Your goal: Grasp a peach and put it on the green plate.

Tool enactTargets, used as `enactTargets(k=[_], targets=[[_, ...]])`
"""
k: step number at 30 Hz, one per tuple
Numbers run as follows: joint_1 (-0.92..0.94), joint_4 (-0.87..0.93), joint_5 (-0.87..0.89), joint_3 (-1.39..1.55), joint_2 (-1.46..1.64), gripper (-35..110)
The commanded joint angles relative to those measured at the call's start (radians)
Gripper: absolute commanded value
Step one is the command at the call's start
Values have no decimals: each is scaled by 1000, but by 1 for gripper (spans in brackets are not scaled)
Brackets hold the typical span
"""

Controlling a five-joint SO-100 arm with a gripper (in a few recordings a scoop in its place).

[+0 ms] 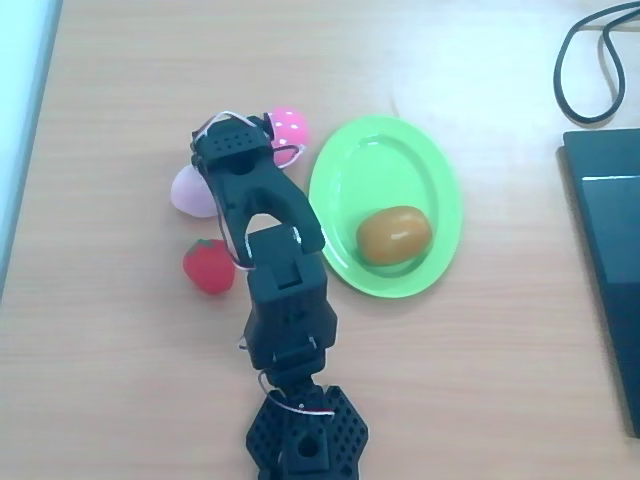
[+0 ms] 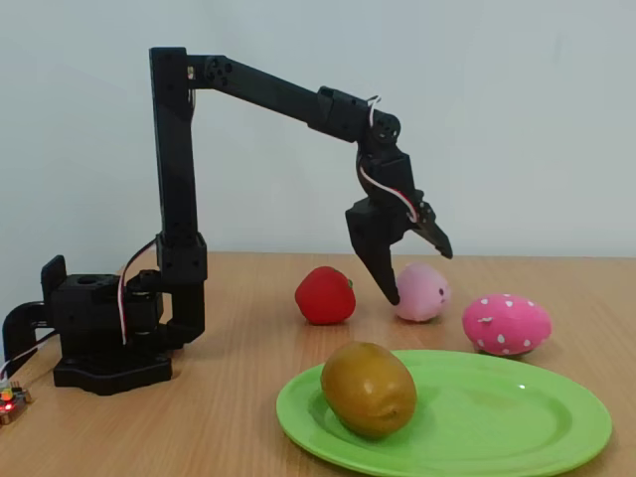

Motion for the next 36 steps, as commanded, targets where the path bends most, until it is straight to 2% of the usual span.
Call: enactTargets(k=[1, 21, 36], targets=[[-26, 11, -9, -43, -9, 53], [-89, 18, -17, -175, -221, 51], [-110, 28, -12, -311, -351, 43]])
